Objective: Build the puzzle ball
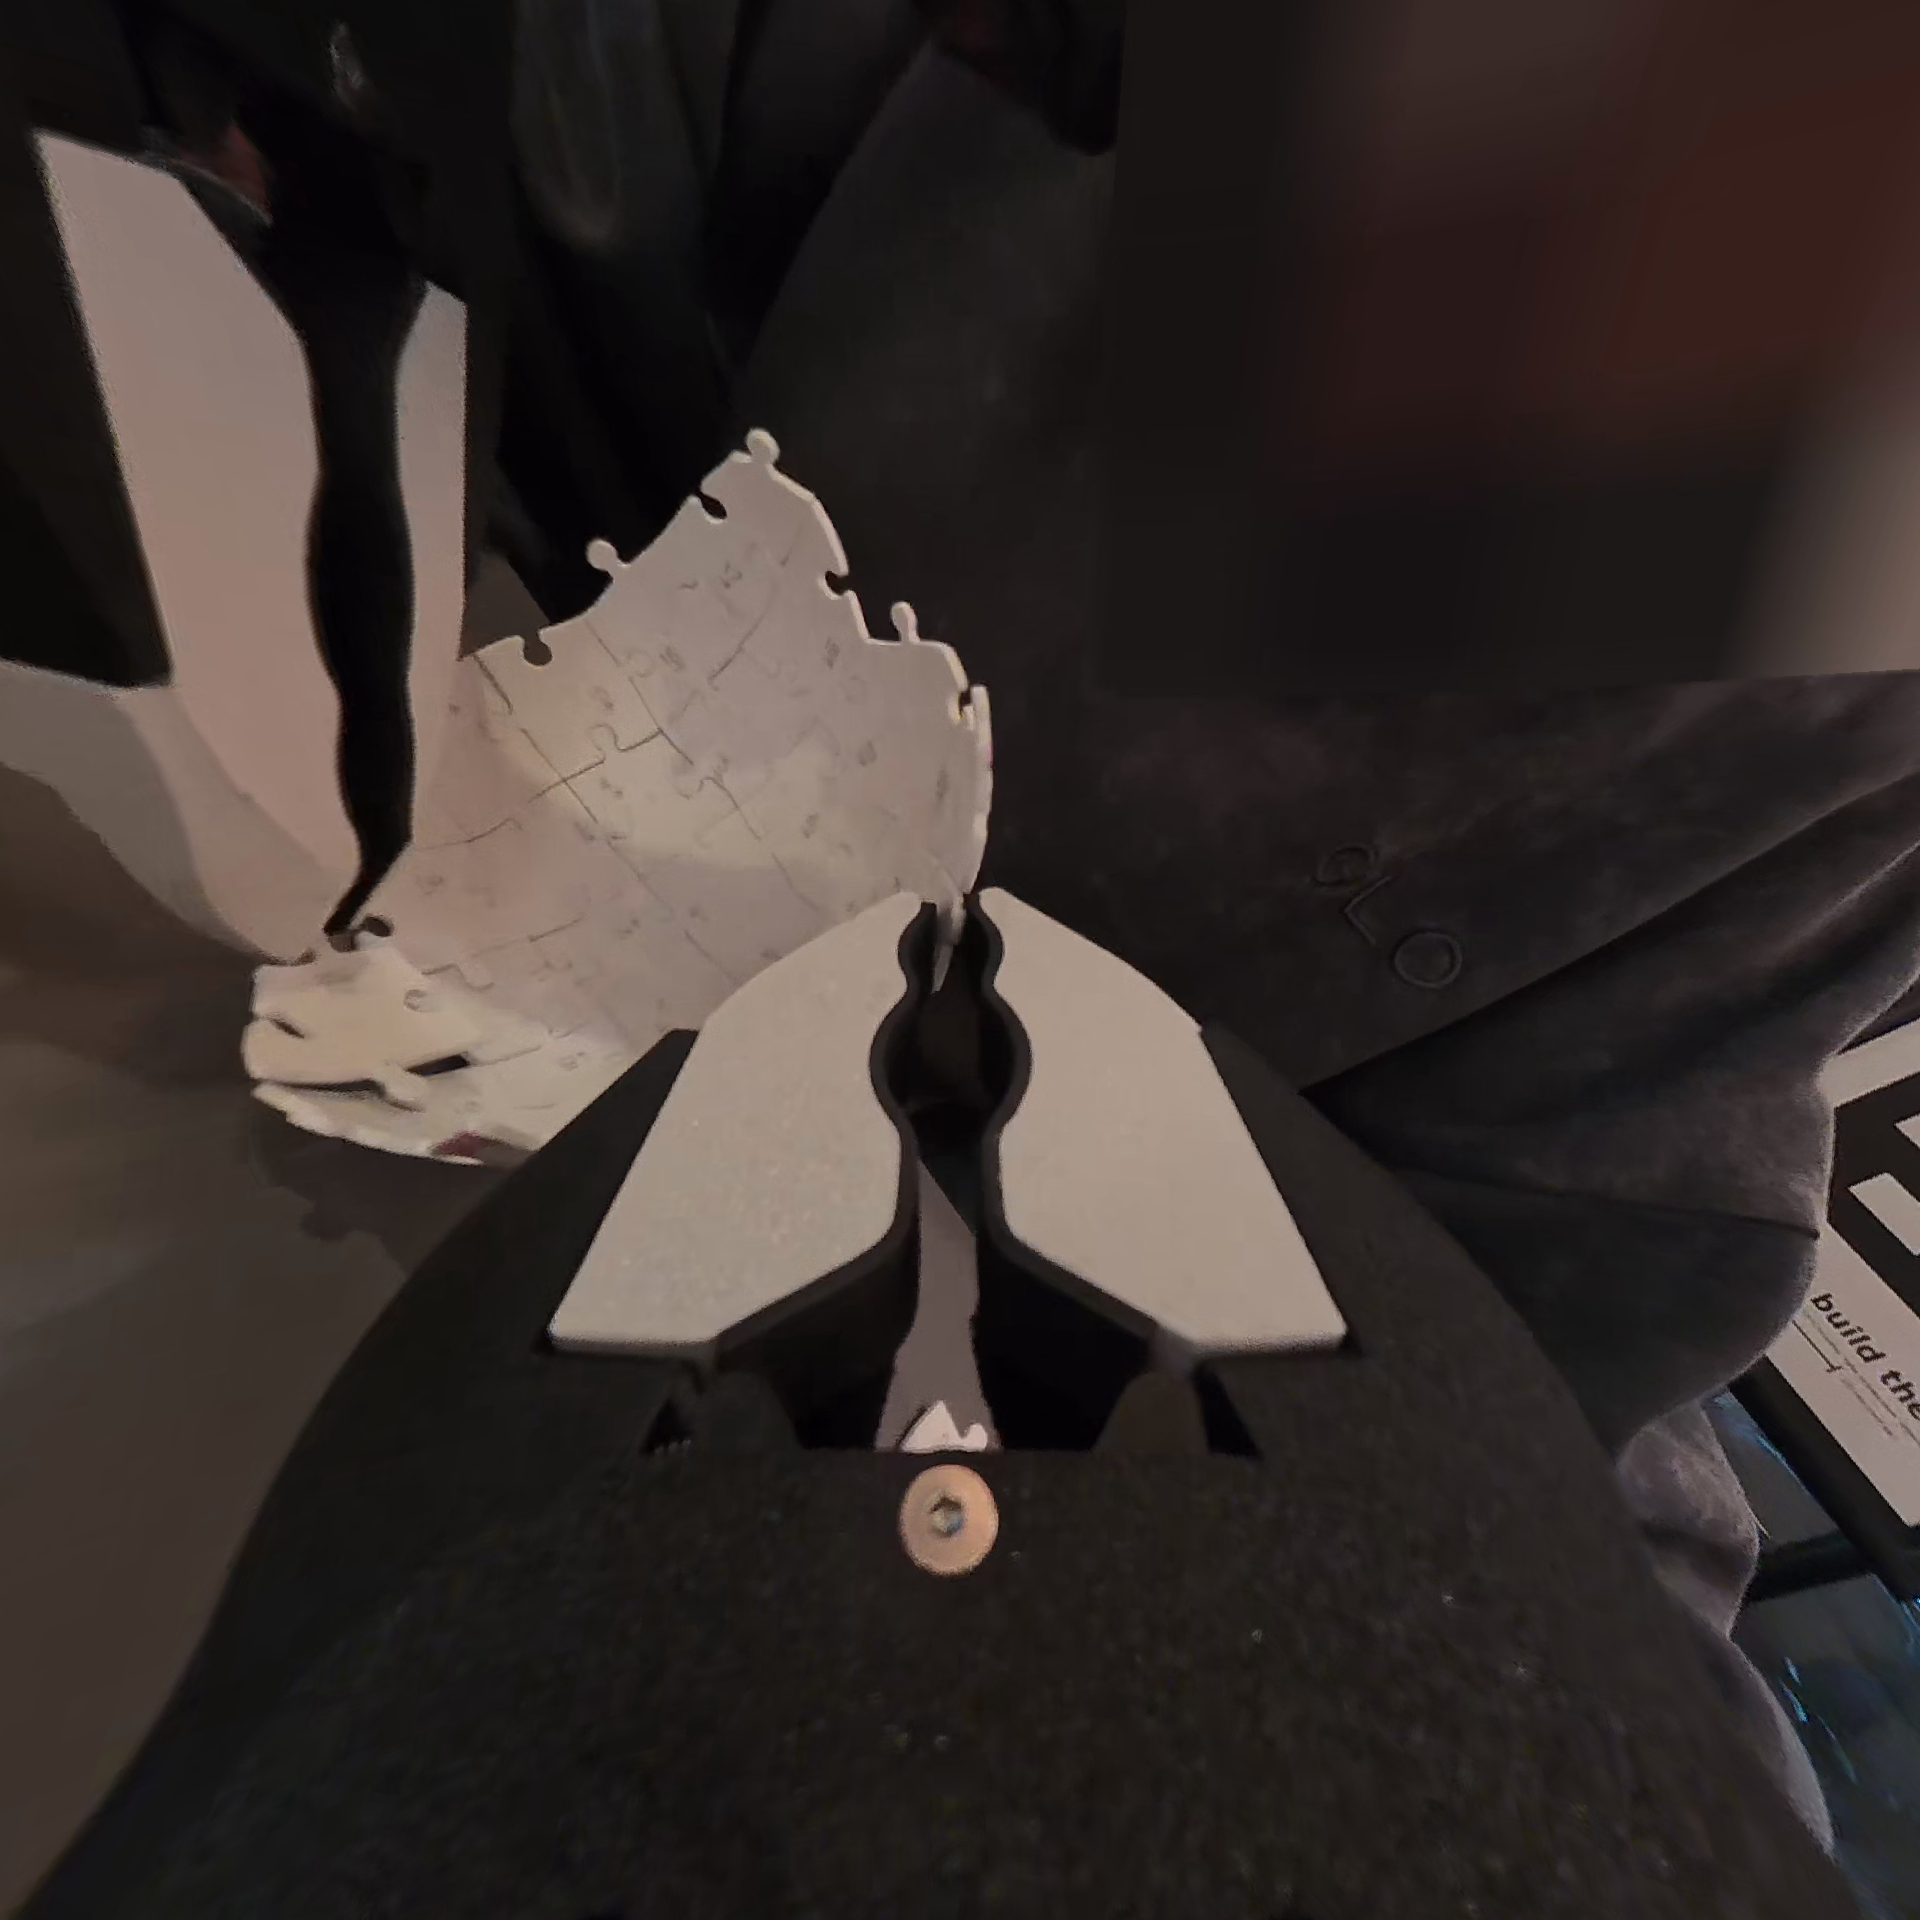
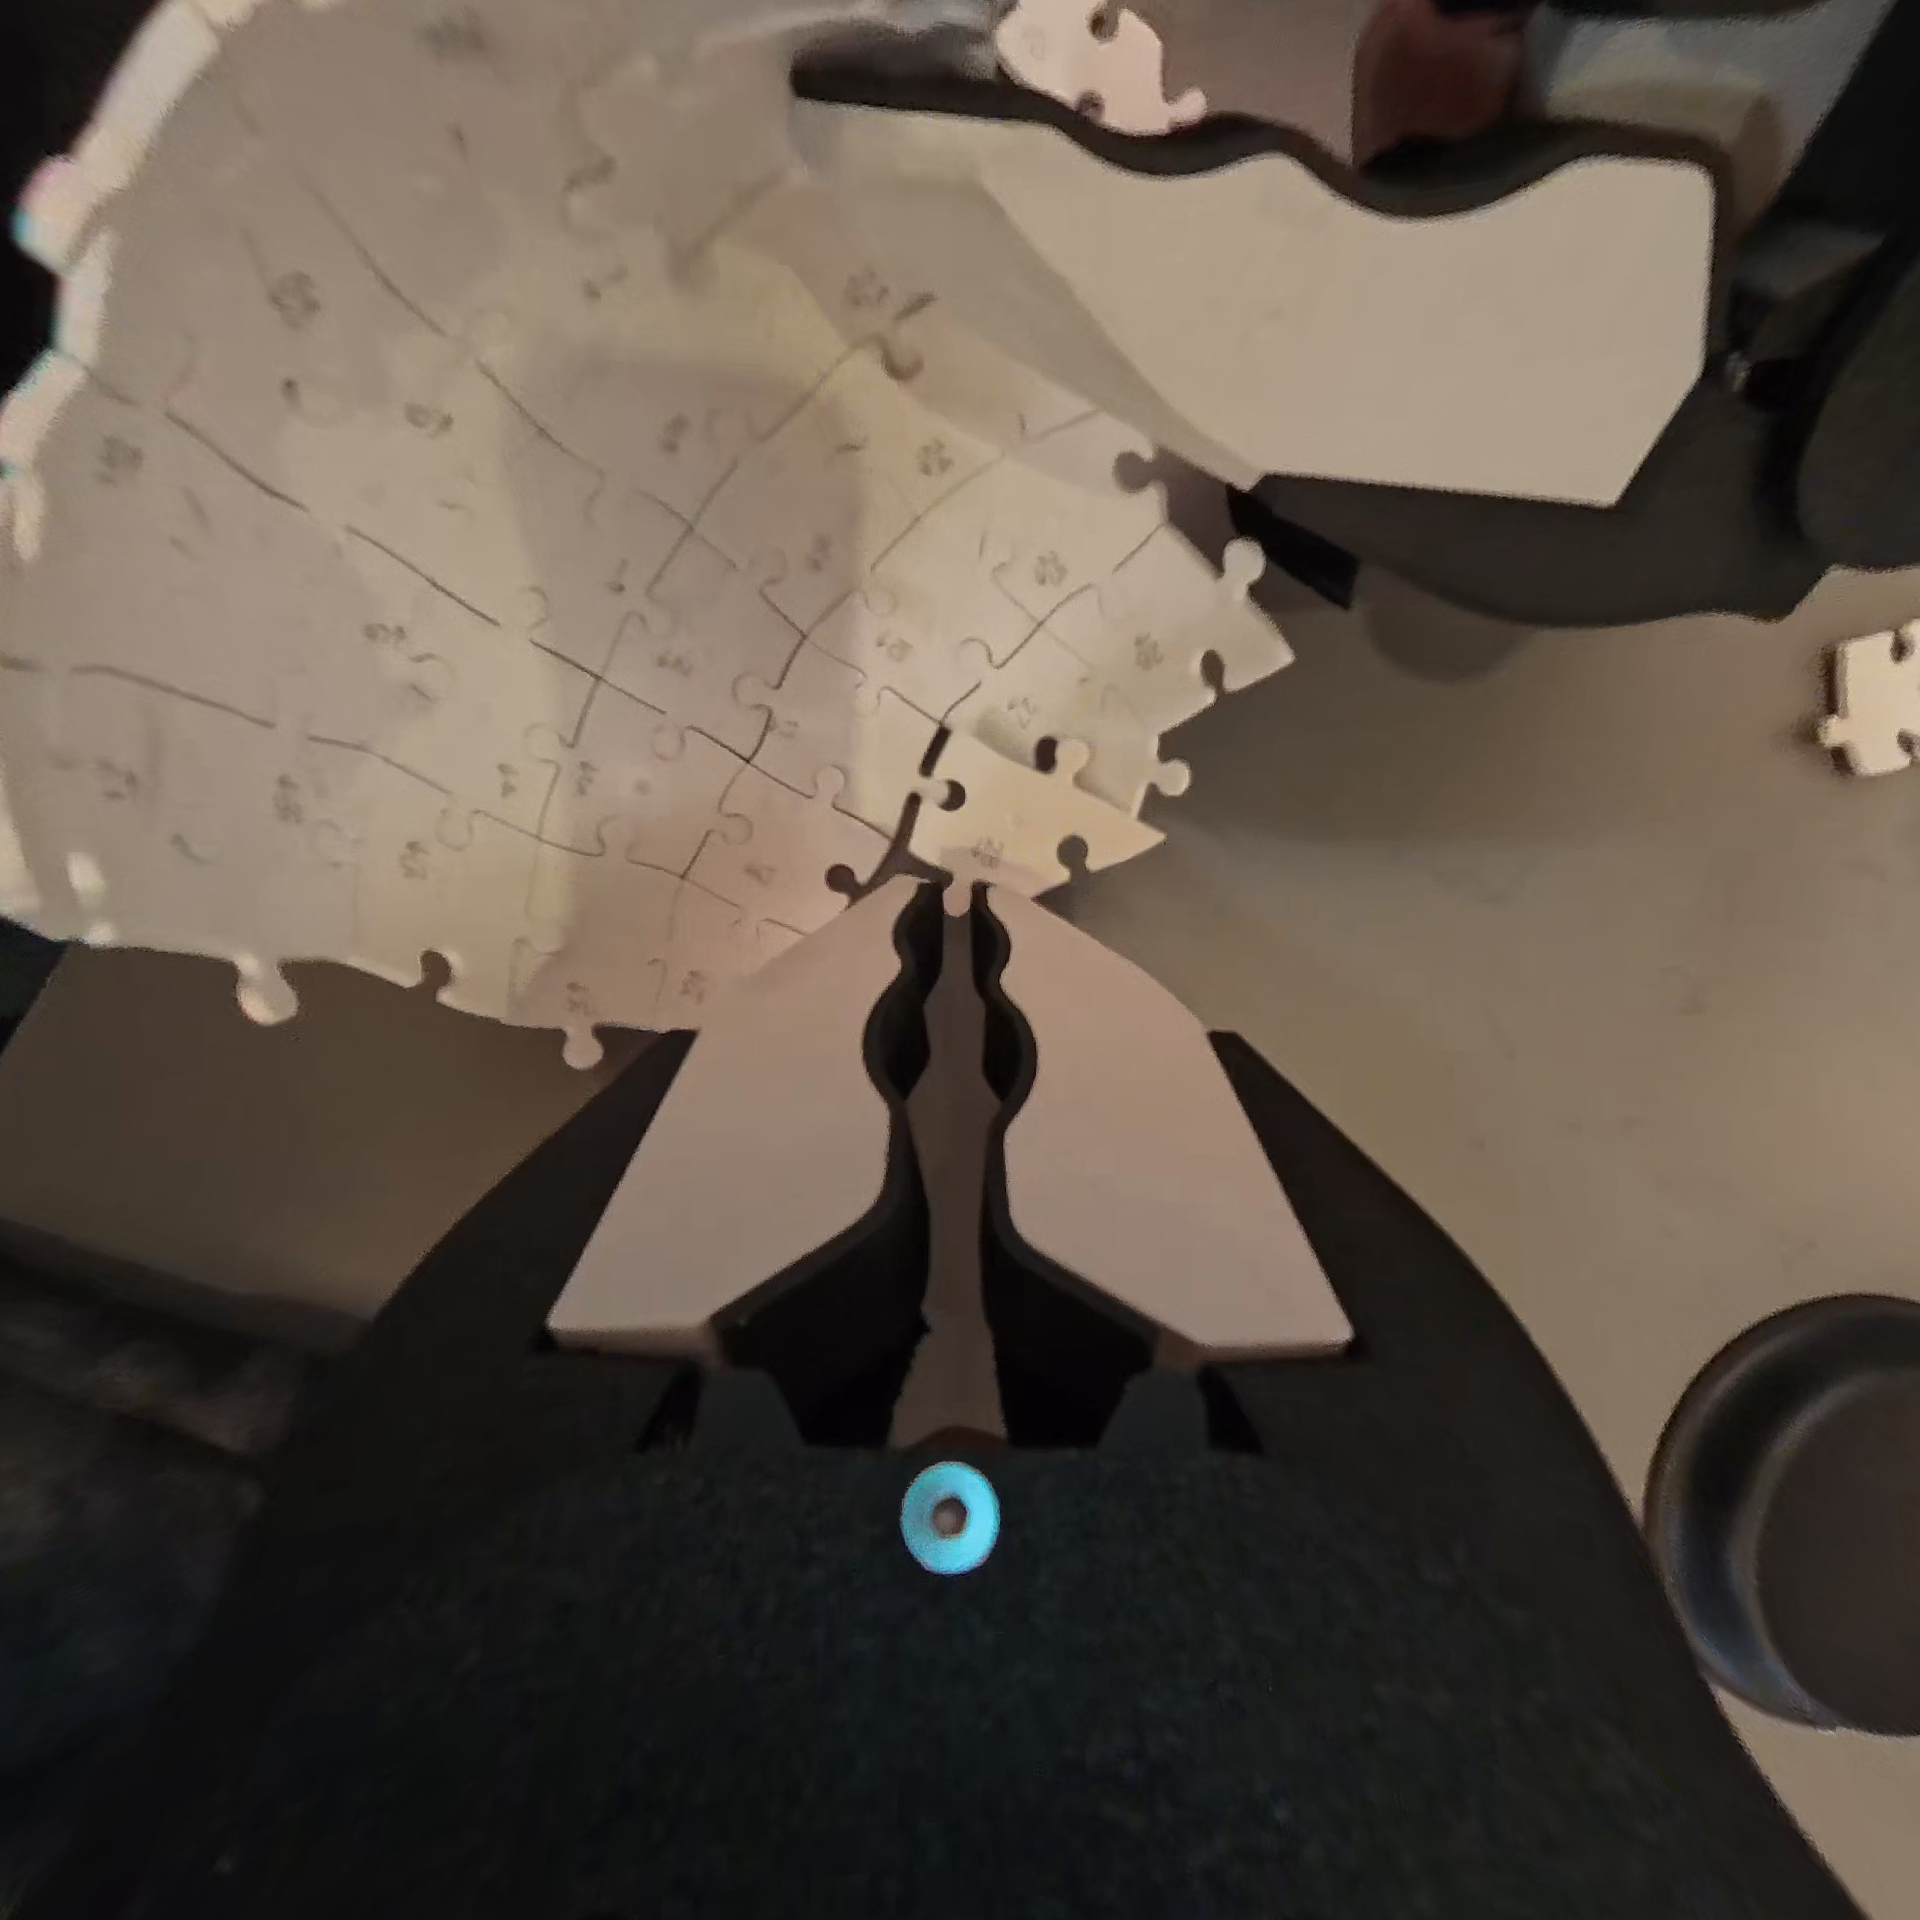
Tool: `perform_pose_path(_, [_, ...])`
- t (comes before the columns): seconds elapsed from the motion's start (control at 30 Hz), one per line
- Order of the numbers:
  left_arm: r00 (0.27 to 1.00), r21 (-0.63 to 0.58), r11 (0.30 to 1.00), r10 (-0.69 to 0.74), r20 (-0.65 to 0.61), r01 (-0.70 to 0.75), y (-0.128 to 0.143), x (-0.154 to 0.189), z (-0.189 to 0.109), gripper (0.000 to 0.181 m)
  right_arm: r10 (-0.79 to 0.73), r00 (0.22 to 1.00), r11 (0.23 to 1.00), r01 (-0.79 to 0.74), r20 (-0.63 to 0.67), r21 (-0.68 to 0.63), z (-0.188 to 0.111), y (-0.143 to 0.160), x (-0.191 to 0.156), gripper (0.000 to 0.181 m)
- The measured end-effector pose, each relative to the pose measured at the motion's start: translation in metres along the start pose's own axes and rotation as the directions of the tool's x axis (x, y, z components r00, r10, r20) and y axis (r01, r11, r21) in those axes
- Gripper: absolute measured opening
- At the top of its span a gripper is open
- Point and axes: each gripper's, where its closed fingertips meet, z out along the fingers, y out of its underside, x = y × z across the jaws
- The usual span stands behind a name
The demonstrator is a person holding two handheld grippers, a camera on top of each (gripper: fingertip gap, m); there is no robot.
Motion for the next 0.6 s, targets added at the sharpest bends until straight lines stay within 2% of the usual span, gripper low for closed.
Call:
perform_pose_path(0.17, [1.000,0.025,0.999,-0.029,-0.002,0.029,-0.003,-0.002,-0.003,0.004,-0.028,1.000,0.998,0.027,-0.010,-0.056,0.007,0.006,-0.003,0.005])
perform_pose_path(0.33, [0.999,0.016,0.999,-0.041,0.016,0.040,-0.002,-0.006,-0.002,0.005,0.004,1.000,0.999,-0.004,-0.002,-0.042,0.008,0.005,-0.002,0.005])
perform_pose_path(0.6, [0.999,0.065,0.997,-0.046,-0.018,0.047,-0.009,-0.002,-0.007,0.004,-0.001,0.999,0.998,-0.002,-0.038,-0.062,0.002,0.008,0.001,0.005])
